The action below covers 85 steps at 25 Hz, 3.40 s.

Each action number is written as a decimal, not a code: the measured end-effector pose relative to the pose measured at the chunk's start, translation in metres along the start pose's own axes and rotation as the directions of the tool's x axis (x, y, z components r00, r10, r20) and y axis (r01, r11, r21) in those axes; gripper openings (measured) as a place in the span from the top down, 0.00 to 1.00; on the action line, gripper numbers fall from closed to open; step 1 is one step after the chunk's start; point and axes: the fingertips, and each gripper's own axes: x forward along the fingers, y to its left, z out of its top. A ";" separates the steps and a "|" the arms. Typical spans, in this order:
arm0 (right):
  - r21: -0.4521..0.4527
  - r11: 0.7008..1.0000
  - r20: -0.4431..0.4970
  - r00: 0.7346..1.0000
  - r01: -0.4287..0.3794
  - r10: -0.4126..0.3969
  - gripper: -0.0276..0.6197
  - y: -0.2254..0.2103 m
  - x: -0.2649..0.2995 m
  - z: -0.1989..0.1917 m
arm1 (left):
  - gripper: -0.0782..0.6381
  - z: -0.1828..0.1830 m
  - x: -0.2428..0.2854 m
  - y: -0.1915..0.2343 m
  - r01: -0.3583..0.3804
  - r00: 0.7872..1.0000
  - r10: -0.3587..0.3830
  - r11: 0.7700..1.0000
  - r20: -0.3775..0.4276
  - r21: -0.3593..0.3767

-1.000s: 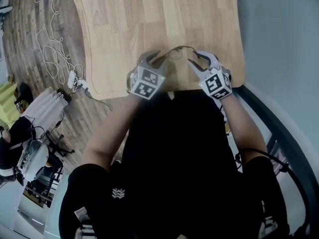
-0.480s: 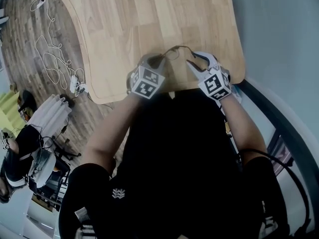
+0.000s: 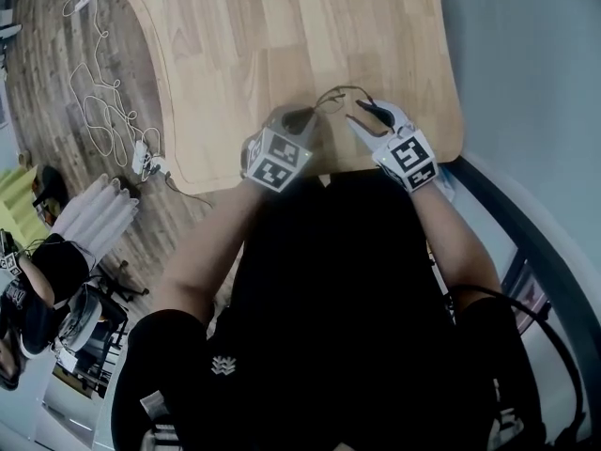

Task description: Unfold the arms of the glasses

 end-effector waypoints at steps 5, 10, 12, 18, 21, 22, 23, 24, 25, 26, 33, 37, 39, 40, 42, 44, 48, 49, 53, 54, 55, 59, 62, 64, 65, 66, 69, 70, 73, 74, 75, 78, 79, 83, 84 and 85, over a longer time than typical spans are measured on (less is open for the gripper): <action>0.015 0.999 0.018 0.999 -0.043 0.043 0.75 0.005 0.004 0.011 | 0.86 0.002 -0.007 -0.009 0.019 1.000 -0.019 0.999 0.022 0.029; 0.026 0.998 0.032 0.998 -0.064 0.063 0.75 0.009 0.008 0.018 | 0.86 0.001 -0.011 -0.017 0.033 0.999 -0.035 0.998 0.037 0.045; 0.021 0.996 0.035 0.996 -0.087 0.087 0.75 0.016 0.009 0.022 | 0.86 0.000 -0.013 -0.017 0.033 0.999 -0.034 0.999 0.042 0.043; 0.008 0.994 0.043 0.993 -0.110 0.110 0.75 0.027 0.009 0.032 | 0.86 -0.001 -0.018 -0.014 0.030 0.998 -0.033 0.999 0.055 0.042; 0.003 0.993 0.048 0.992 -0.117 0.117 0.75 0.031 0.007 0.035 | 0.86 -0.001 -0.020 -0.016 0.038 0.997 -0.041 0.998 0.064 0.044; 0.000 0.993 0.050 0.991 -0.120 0.120 0.75 0.034 0.005 0.037 | 0.86 -0.001 -0.021 -0.017 0.040 0.997 -0.043 0.998 0.066 0.045; -0.003 0.992 0.051 0.991 -0.124 0.124 0.75 0.036 0.003 0.038 | 0.86 -0.001 -0.022 -0.019 0.042 0.997 -0.045 0.998 0.068 0.045; -0.006 0.992 0.051 0.990 -0.128 0.128 0.75 0.038 0.001 0.039 | 0.86 0.000 -0.024 -0.021 0.045 0.996 -0.048 0.998 0.070 0.045; -0.009 0.991 0.051 0.990 -0.132 0.132 0.75 0.040 -0.001 0.040 | 0.85 0.000 -0.025 -0.022 0.049 0.996 -0.052 0.998 0.073 0.046; -0.011 0.991 0.051 0.989 -0.135 0.136 0.75 0.042 -0.001 0.041 | 0.83 0.001 -0.027 -0.024 0.054 0.995 -0.058 0.997 0.076 0.049; -0.034 0.987 0.055 0.986 -0.154 0.156 0.75 0.056 -0.006 0.044 | 0.79 0.007 -0.048 -0.037 0.065 0.988 -0.073 0.996 0.138 0.060; -0.055 0.986 0.067 0.984 -0.160 0.164 0.75 0.063 -0.009 0.048 | 0.79 0.007 -0.064 -0.040 0.041 0.984 -0.049 0.998 0.173 0.046; -0.066 0.984 0.071 0.983 -0.164 0.169 0.75 0.067 -0.011 0.050 | 0.79 0.006 -0.073 -0.039 0.017 0.981 -0.023 0.999 0.191 0.035; -0.072 0.984 0.071 0.983 -0.165 0.170 0.75 0.068 -0.013 0.050 | 0.79 0.006 -0.077 -0.037 0.004 0.980 -0.009 1.000 0.199 0.027; -0.082 0.983 0.070 0.982 -0.167 0.173 0.75 0.072 -0.015 0.051 | 0.79 0.007 -0.085 -0.033 -0.023 0.975 0.020 1.000 0.221 0.012; -0.091 0.981 0.069 0.981 -0.173 0.179 0.75 0.077 -0.018 0.052 | 0.79 0.007 -0.093 -0.028 -0.048 0.970 0.046 0.999 0.239 0.001; -0.113 0.974 0.075 0.976 -0.196 0.205 0.75 0.096 -0.024 0.058 | 0.79 0.007 -0.109 -0.017 -0.096 0.958 0.099 0.995 0.269 -0.026; -0.118 0.972 0.075 0.974 -0.204 0.214 0.75 0.101 -0.025 0.059 | 0.79 0.006 -0.112 -0.014 -0.110 0.955 0.116 0.993 0.274 -0.037; -0.137 0.960 0.062 0.965 -0.243 0.253 0.75 0.118 -0.027 0.061 | 0.79 0.004 -0.121 -0.004 -0.165 0.941 0.180 0.983 0.286 -0.077; -0.144 0.956 0.059 0.962 -0.255 0.265 0.75 0.123 -0.027 0.062 | 0.79 0.004 -0.122 -0.003 -0.173 0.938 0.189 0.982 0.290 -0.082; -0.152 0.952 0.056 0.959 -0.267 0.278 0.75 0.128 -0.027 0.064 | 0.79 0.003 -0.123 -0.003 -0.179 0.935 0.197 0.980 0.294 -0.087; -0.180 0.930 0.035 0.943 -0.320 0.331 0.75 0.146 -0.025 0.070 | 0.79 -0.002 -0.128 0.002 -0.215 0.925 0.238 0.971 0.296 -0.107; -0.184 0.904 0.013 0.919 -0.385 0.394 0.75 0.161 -0.021 0.070 | 0.79 -0.004 -0.131 0.007 -0.230 0.919 0.256 0.966 0.299 -0.120; -0.165 0.892 0.003 0.904 -0.421 0.427 0.75 0.169 -0.018 0.069 | 0.79 -0.006 -0.132 0.010 -0.238 0.917 0.264 0.964 0.300 -0.121; -0.156 0.888 -0.002 0.900 -0.432 0.437 0.75 0.172 -0.016 0.069 | 0.79 -0.007 -0.134 0.011 -0.243 0.915 0.269 0.962 0.299 -0.122; -0.158 0.885 -0.002 0.897 -0.437 0.442 0.75 0.173 -0.017 0.071 | 0.79 -0.008 -0.135 0.013 -0.248 0.914 0.275 0.961 0.299 -0.125; -0.208 0.902 0.085 0.911 -0.379 0.402 0.75 0.161 -0.028 0.088 | 0.79 -0.006 -0.140 0.017 -0.259 0.909 0.288 0.957 0.300 -0.134; -0.204 0.926 0.136 0.927 -0.318 0.348 0.75 0.147 -0.033 0.095 | 0.79 -0.005 -0.141 0.017 -0.261 0.908 0.291 0.956 0.300 -0.136; -0.147 0.981 0.204 0.966 -0.130 0.158 0.75 0.096 -0.044 0.096 | 0.79 -0.007 -0.134 0.011 -0.244 0.920 0.271 0.961 0.281 -0.129; -0.136 0.986 0.194 0.973 -0.096 0.121 0.75 0.087 -0.043 0.090 | 0.79 -0.011 -0.126 0.008 -0.226 0.931 0.250 0.967 0.266 -0.118; -0.129 0.988 0.178 0.978 -0.083 0.105 0.75 0.083 -0.040 0.083 | 0.79 -0.016 -0.117 0.004 -0.204 0.942 0.224 0.973 0.249 -0.104; -0.124 0.988 0.138 0.984 -0.096 0.113 0.75 0.089 -0.030 0.067 | 0.76 -0.024 -0.088 -0.005 -0.149 0.965 0.159 0.987 0.209 -0.062; -0.122 0.987 0.131 0.984 -0.102 0.118 0.75 0.091 -0.029 0.064 | 0.75 -0.024 -0.079 -0.008 -0.138 0.970 0.145 0.989 0.196 -0.050; -0.096 0.989 0.114 0.985 -0.117 0.128 0.75 0.089 -0.031 0.062 | 0.74 -0.010 -0.046 -0.010 -0.124 0.981 0.126 0.992 0.148 -0.025; -0.089 0.989 0.110 0.986 -0.118 0.128 0.75 0.086 -0.032 0.062 | 0.74 -0.006 -0.038 -0.008 -0.121 0.983 0.123 0.992 0.136 -0.025; -0.081 0.990 0.108 0.986 -0.117 0.126 0.75 0.083 -0.035 0.061 | 0.74 -0.003 -0.031 -0.008 -0.117 0.985 0.119 0.993 0.122 -0.023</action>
